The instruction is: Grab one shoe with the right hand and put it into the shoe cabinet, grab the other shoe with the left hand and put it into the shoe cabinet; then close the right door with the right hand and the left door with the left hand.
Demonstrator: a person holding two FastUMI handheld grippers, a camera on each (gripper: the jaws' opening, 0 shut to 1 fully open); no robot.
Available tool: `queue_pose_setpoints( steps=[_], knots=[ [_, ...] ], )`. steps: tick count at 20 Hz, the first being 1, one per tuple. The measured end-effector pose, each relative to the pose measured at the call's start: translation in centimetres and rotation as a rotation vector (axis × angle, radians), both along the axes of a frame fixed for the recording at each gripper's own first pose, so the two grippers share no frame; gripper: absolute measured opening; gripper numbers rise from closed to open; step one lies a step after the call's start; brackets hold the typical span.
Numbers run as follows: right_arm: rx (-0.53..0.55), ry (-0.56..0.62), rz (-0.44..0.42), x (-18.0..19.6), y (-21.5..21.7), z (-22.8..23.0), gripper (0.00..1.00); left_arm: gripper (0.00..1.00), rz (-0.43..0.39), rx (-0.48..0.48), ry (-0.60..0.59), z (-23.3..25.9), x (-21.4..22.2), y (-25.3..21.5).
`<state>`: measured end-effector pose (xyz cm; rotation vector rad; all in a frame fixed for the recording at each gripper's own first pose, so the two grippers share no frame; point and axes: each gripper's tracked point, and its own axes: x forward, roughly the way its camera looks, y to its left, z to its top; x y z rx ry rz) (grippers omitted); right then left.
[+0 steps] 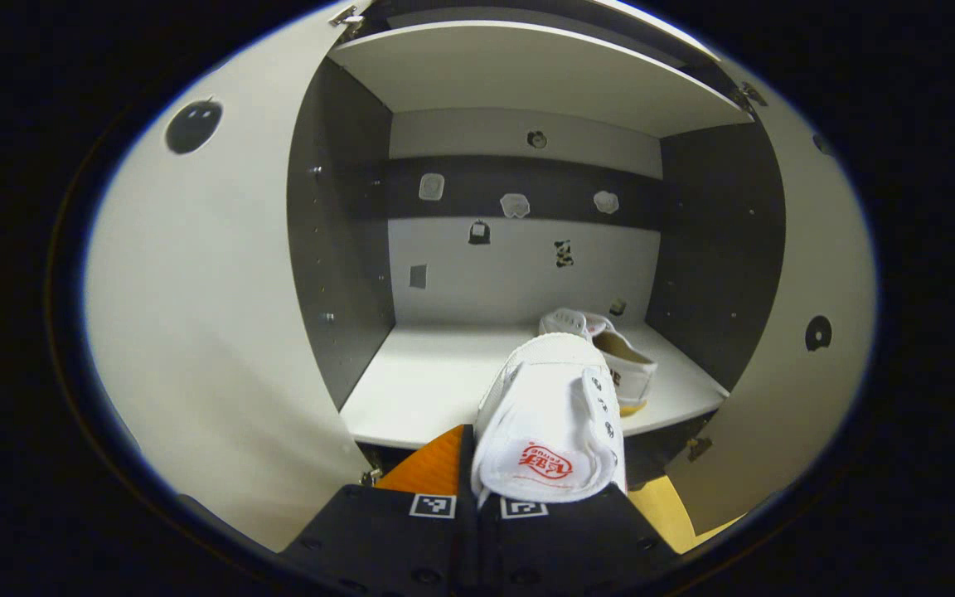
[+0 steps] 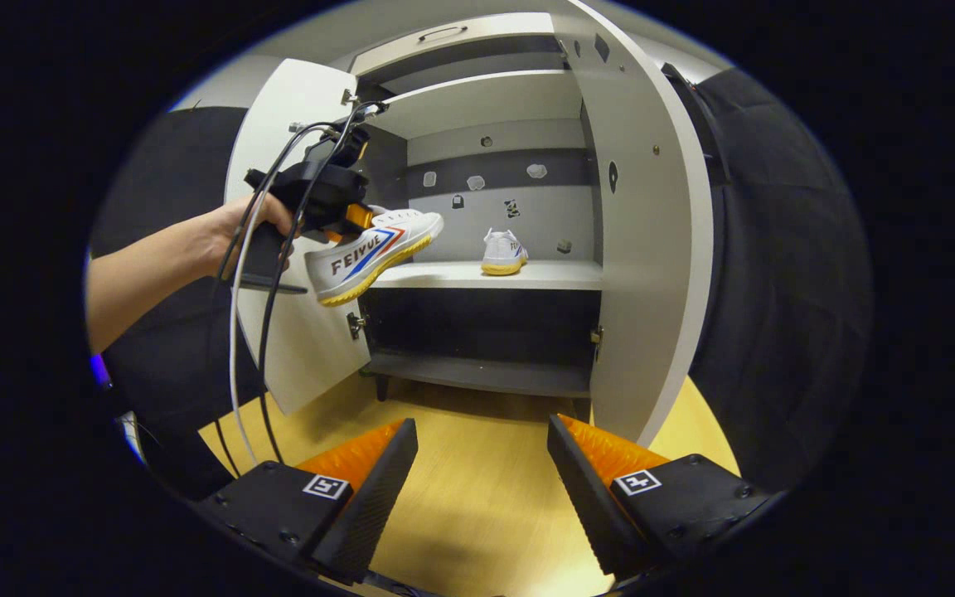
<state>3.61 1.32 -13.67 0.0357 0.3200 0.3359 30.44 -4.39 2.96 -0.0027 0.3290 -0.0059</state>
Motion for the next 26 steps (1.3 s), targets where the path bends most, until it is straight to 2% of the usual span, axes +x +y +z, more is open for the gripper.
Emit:
queue_pose_setpoints(
  steps=[3, 6, 9, 12, 14, 17, 23, 25, 26],
  knots=[
    [0.025, -0.026, -0.014, 0.9, 0.0, 1.0, 1.00, 0.05, 0.014, -0.009, -0.002, 2.3, 4.8, 0.6],
    [0.022, -0.044, 0.011, 1.4, 0.4, 1.6, 0.99, 0.05, 0.051, 0.052, 0.030, 3.1, 10.2, 2.2],
    [0.015, -0.077, 0.000, 1.8, 0.0, 2.8, 0.99, 0.05, 0.070, 0.095, 0.088, 1.9, 15.4, 3.1],
    [-0.013, -0.097, -0.003, 2.2, -0.7, 3.2, 0.99, 0.05, 0.051, 0.200, 0.131, -0.4, 19.0, 3.5],
    [-0.034, -0.103, 0.003, 2.3, -1.3, 3.4, 0.98, 0.05, 0.049, 0.243, 0.167, -1.9, 20.3, 3.5],
    [-0.070, -0.123, 0.001, 2.1, -2.8, 4.5, 0.99, 0.05, 0.038, 0.224, 0.242, -4.3, 21.0, 3.1],
    [-0.037, -0.122, -0.059, 2.4, -4.2, 5.1, 0.99, 0.07, 0.071, 0.231, 0.316, -6.4, 20.9, 3.5],
    [-0.052, -0.135, -0.061, 2.4, -4.5, 5.3, 0.99, 0.16, 0.077, 0.270, 0.301, -5.6, 20.2, 3.8],
    [-0.063, -0.141, -0.060, 2.4, -4.6, 5.5, 0.99, 0.24, 0.081, 0.278, 0.276, -5.0, 19.7, 3.8]
  ],
)
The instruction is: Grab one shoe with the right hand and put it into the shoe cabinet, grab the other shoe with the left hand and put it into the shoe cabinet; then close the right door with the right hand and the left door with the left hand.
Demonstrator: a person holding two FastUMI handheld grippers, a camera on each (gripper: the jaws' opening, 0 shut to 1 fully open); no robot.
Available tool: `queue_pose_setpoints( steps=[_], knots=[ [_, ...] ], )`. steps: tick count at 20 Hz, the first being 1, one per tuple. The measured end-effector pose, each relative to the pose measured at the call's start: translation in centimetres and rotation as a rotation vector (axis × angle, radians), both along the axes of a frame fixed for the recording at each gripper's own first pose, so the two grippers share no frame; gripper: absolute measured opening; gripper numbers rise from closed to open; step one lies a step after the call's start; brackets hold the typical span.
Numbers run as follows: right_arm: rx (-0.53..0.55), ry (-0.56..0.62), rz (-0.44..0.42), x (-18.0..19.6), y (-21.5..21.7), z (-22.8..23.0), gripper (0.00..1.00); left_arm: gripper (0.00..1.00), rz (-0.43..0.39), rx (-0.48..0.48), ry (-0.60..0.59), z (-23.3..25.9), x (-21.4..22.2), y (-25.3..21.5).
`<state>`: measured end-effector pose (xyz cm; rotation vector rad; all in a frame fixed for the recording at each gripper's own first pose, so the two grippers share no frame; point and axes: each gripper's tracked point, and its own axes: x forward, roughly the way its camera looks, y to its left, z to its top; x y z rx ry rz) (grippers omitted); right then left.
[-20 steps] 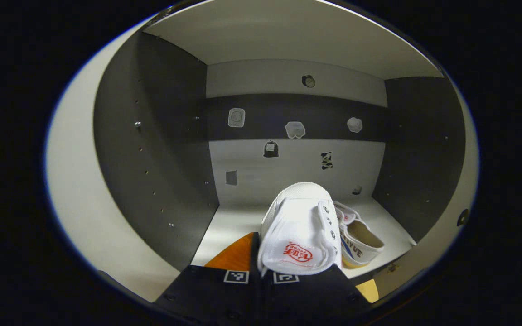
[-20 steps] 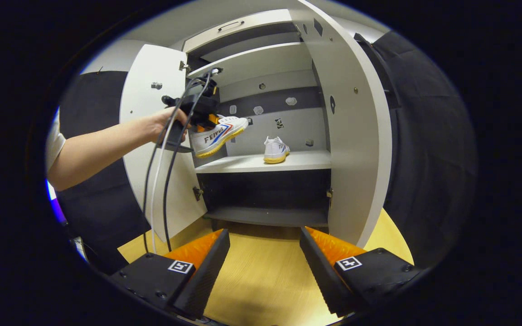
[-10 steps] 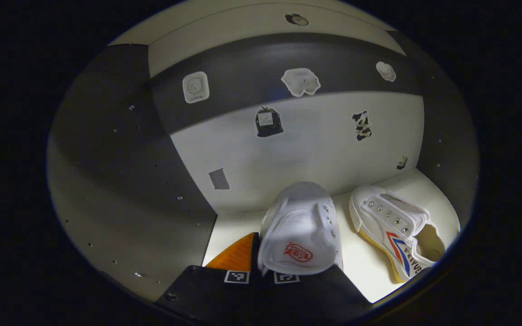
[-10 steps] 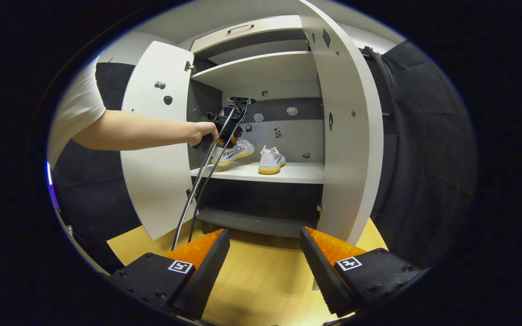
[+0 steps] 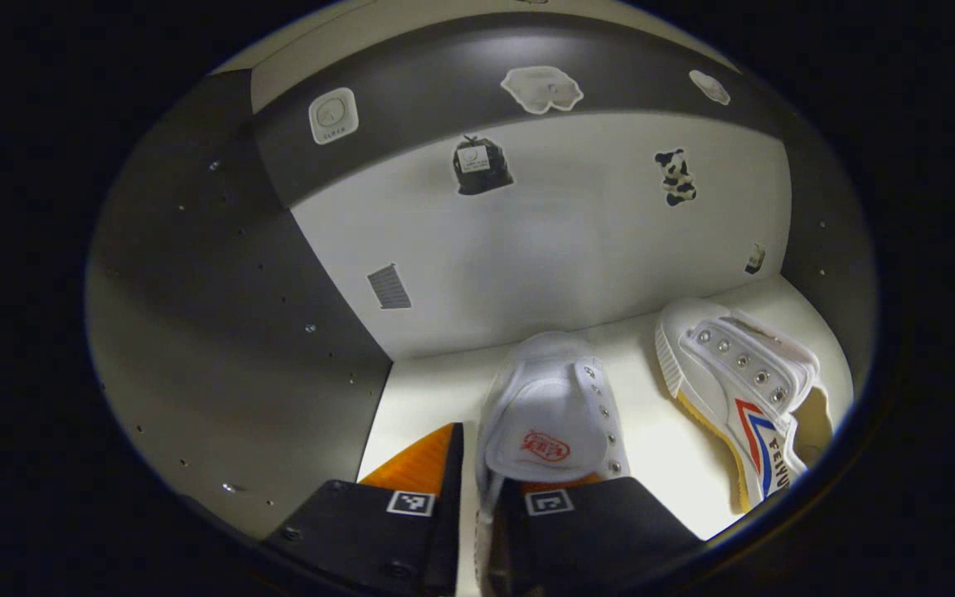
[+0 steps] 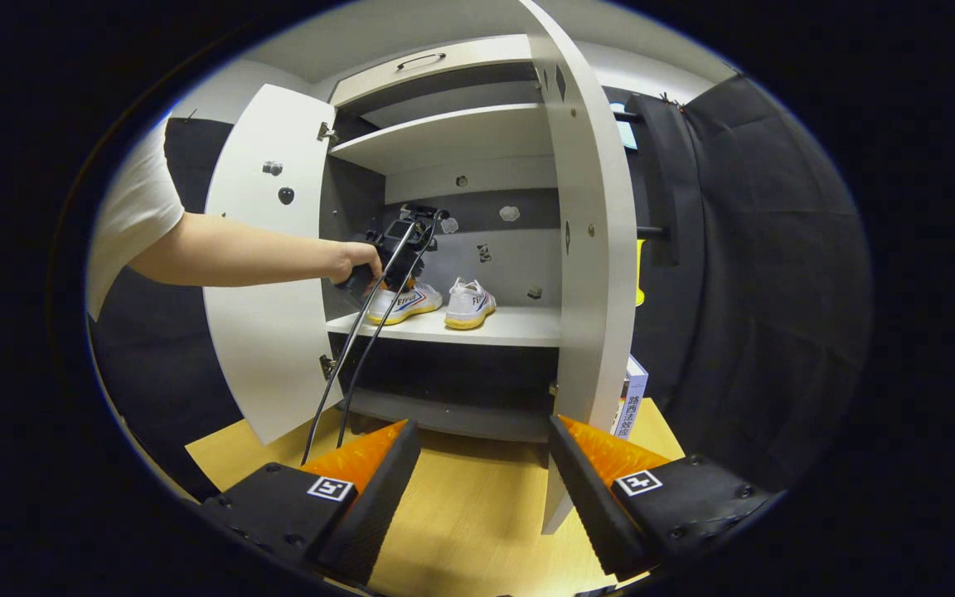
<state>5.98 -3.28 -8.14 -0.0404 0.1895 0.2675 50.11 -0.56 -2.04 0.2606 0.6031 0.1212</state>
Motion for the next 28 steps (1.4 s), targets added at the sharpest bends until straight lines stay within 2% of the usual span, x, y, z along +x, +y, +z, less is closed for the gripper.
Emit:
queue_pose_setpoints(
  steps=[1, 2, 3, 4, 6, 8, 10, 14, 16, 17, 18, 24, 28],
  knots=[
    [-0.009, -0.006, 0.004, -0.1, 0.1, 0.2, 0.99, 0.33, -0.007, 0.001, -0.021, 0.7, -0.8, 0.0],
    [-0.014, -0.010, 0.009, -0.2, 0.3, 0.4, 0.99, 0.49, -0.016, -0.003, -0.040, 1.4, -1.8, -0.1],
    [-0.014, -0.012, 0.010, -0.3, 0.6, 0.6, 0.99, 0.57, -0.033, -0.002, -0.059, 2.1, -3.0, -0.2],
    [-0.011, -0.015, 0.013, -0.5, 0.8, 0.9, 0.99, 0.74, -0.059, 0.006, -0.088, 3.0, -4.4, -0.5],
    [-0.015, -0.029, 0.015, -0.8, 1.2, 1.6, 0.99, 0.99, -0.123, 0.034, -0.160, 4.7, -7.6, -1.5],
    [-0.020, -0.051, 0.012, -1.1, 1.8, 2.5, 0.99, 0.96, -0.188, 0.052, -0.257, 6.6, -11.3, -2.9],
    [-0.018, -0.061, 0.006, -1.4, 2.4, 3.1, 0.99, 0.96, -0.243, 0.024, -0.341, 7.8, -15.7, -4.6],
    [-0.024, -0.073, -0.006, -2.5, 3.7, 4.0, 0.99, 0.96, -0.256, -0.099, -0.451, 8.9, -24.4, -5.6],
    [-0.033, -0.086, -0.018, -3.0, 4.3, 4.7, 0.99, 0.96, -0.249, -0.116, -0.502, 9.3, -28.3, -4.7],
    [-0.035, -0.093, -0.026, -3.2, 4.5, 5.0, 0.99, 1.00, -0.250, -0.116, -0.519, 9.3, -30.0, -4.3],
    [-0.034, -0.101, -0.035, -3.5, 4.9, 5.4, 0.99, 0.96, -0.253, -0.117, -0.532, 9.1, -31.7, -3.9],
    [-0.027, -0.096, -0.109, -5.2, 6.2, 5.3, 0.99, 0.96, -0.231, -0.189, -0.582, 6.5, -41.3, -1.5],
    [-0.037, -0.109, -0.182, -5.9, 4.8, 6.1, 0.98, 0.96, -0.266, -0.203, -0.562, 3.4, -46.0, 0.1]
  ],
)
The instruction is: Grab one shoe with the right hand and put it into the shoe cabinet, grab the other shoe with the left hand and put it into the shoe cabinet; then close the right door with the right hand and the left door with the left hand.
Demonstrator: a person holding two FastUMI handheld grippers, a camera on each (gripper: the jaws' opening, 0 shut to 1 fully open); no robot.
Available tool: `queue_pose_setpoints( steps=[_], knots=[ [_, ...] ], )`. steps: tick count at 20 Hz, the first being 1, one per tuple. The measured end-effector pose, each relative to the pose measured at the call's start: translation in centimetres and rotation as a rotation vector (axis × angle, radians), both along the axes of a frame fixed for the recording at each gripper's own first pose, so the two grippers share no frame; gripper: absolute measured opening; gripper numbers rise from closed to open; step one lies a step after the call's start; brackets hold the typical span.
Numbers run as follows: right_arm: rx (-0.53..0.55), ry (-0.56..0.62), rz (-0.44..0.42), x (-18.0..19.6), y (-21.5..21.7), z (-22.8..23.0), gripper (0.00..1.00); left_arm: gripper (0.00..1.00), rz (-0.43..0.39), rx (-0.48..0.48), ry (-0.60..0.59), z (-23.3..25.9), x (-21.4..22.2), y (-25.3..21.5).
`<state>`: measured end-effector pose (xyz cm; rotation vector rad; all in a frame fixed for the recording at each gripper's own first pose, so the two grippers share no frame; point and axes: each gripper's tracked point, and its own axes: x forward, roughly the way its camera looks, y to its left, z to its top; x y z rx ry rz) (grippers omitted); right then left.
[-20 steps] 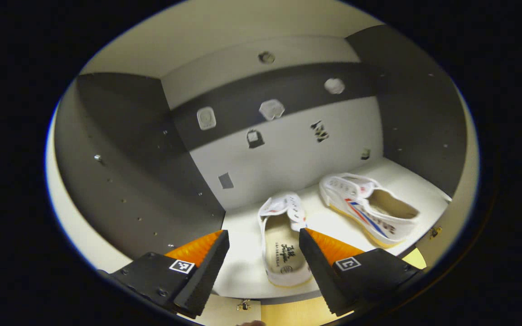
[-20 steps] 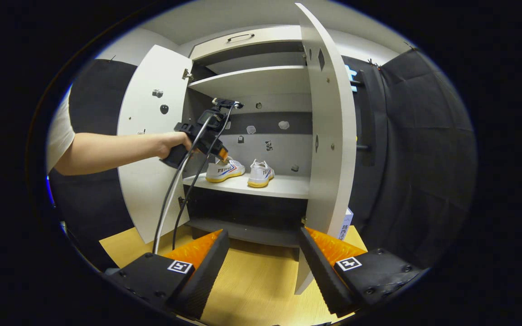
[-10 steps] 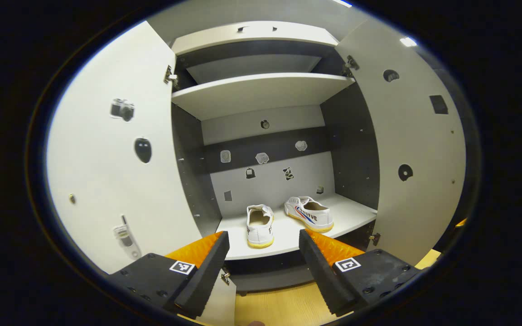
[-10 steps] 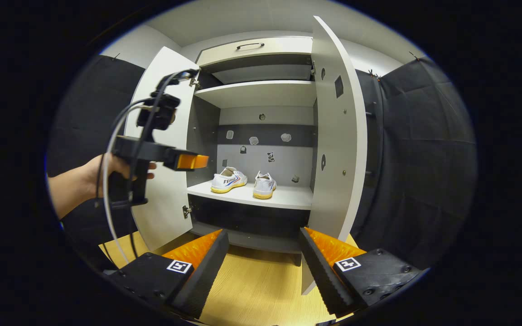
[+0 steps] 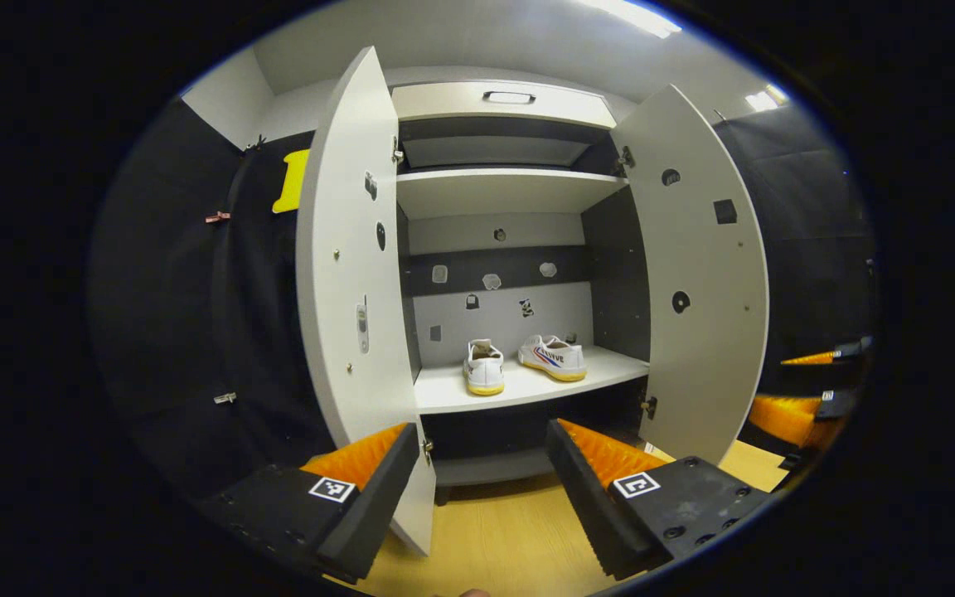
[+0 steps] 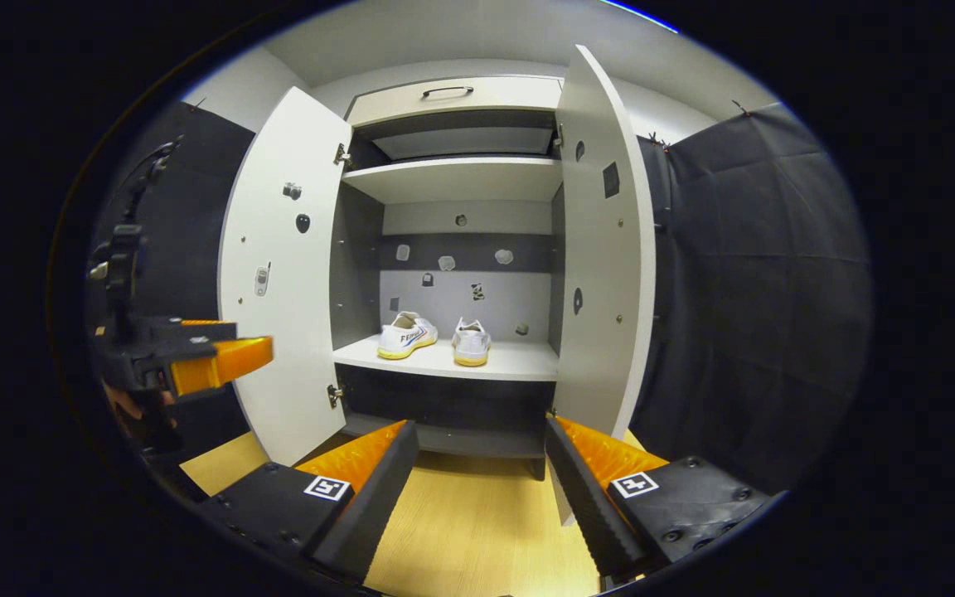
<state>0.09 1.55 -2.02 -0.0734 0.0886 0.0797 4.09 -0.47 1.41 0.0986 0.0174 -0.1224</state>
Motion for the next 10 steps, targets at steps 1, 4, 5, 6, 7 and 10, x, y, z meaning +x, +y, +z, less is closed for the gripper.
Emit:
queue_pose_setpoints(
  steps=[1, 4, 5, 6, 7, 10],
  knots=[
    [0.003, 0.002, -0.010, -0.1, -0.4, 0.4, 0.98, 0.97, -0.018, 0.006, 0.006, -0.6, -0.9, -0.1],
    [0.035, -0.005, -0.046, -0.2, -2.2, 2.3, 0.98, 0.97, -0.051, 0.006, 0.023, -1.8, -2.1, -0.6],
    [0.043, -0.018, -0.063, -0.1, -3.3, 3.3, 0.98, 0.97, -0.059, -0.009, 0.033, -2.0, -2.3, -1.1],
    [0.045, -0.034, -0.082, 0.2, -4.5, 4.3, 0.98, 0.97, -0.069, -0.026, 0.044, -2.3, -2.3, -1.8],
    [0.047, -0.050, -0.104, 0.4, -5.9, 5.2, 0.98, 0.97, -0.079, -0.040, 0.056, -2.6, -2.4, -2.5],
    [0.071, -0.078, -0.172, 1.6, -10.6, 7.4, 0.98, 0.97, -0.084, -0.056, 0.101, -3.6, -2.1, -4.4]
  ],
)
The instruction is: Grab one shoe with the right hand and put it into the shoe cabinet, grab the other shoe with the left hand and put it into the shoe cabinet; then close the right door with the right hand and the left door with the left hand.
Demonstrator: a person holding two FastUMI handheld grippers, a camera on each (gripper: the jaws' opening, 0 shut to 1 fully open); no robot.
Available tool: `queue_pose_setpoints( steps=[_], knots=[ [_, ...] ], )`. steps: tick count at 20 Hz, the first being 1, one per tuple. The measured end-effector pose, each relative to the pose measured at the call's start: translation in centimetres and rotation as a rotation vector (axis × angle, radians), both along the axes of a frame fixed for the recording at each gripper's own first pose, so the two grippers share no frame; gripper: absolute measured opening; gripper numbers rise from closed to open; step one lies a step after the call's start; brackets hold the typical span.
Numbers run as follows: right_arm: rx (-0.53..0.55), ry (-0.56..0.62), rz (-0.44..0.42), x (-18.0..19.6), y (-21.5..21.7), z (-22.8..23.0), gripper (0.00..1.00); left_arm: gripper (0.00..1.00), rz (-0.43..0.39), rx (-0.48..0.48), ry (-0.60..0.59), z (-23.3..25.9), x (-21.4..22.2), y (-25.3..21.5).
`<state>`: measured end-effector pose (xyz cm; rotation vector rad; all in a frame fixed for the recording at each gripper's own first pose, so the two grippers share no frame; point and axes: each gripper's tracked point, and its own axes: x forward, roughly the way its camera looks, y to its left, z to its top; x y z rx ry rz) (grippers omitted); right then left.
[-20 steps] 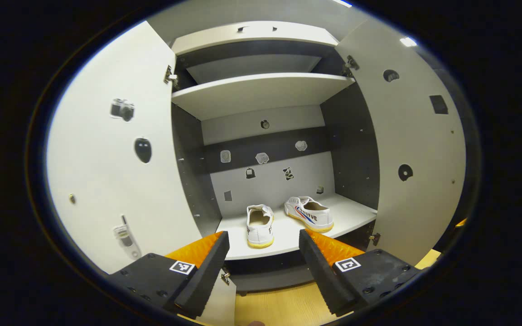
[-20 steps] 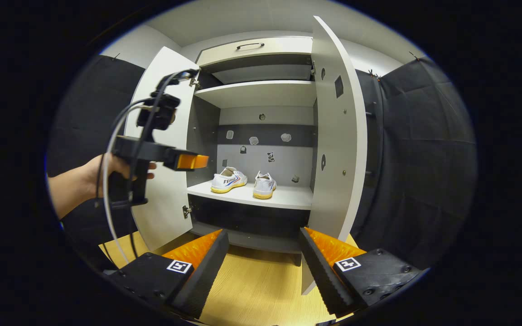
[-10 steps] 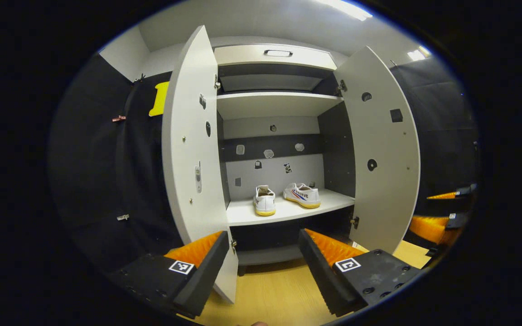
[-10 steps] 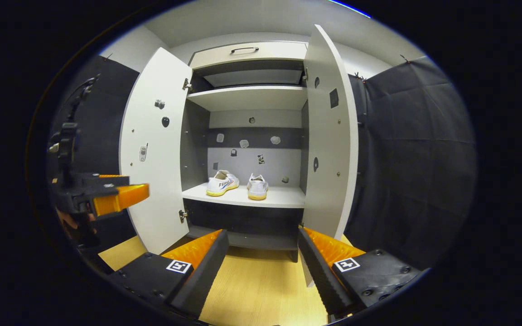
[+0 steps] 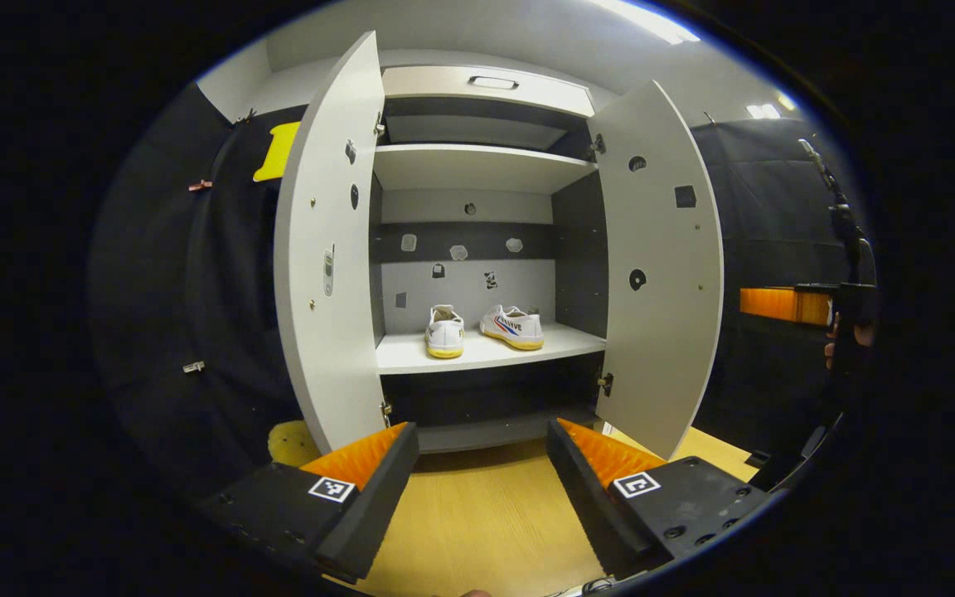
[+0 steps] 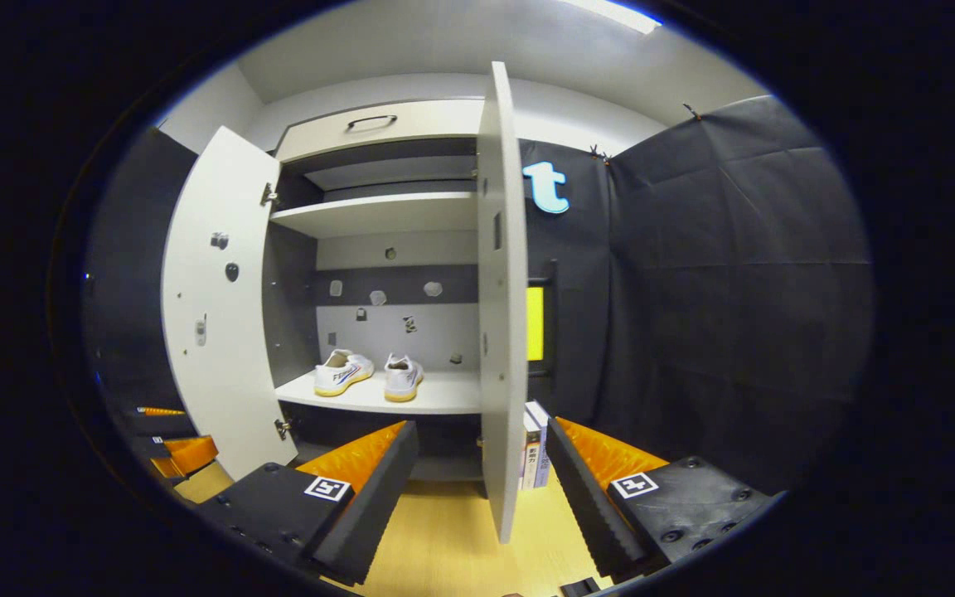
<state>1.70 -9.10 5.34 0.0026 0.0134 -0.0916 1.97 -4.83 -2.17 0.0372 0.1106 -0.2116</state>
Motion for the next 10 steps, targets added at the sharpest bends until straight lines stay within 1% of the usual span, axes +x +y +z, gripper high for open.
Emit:
queue_pose_setpoints(
  steps=[2, 6, 10],
  knots=[
    [0.020, -0.005, -0.036, 1.2, -3.1, 0.6, 0.98, 0.97, 0.018, 0.012, -0.005, 0.3, 0.1, -1.1],
    [0.045, -0.030, -0.059, 3.9, -8.7, 2.1, 0.98, 0.97, 0.080, 0.038, 0.010, -0.2, 0.6, -3.0],
    [0.045, -0.062, -0.034, 7.3, -12.6, 4.1, 0.98, 0.97, 0.151, 0.019, 0.003, 0.6, 0.5, -4.3]
  ],
)
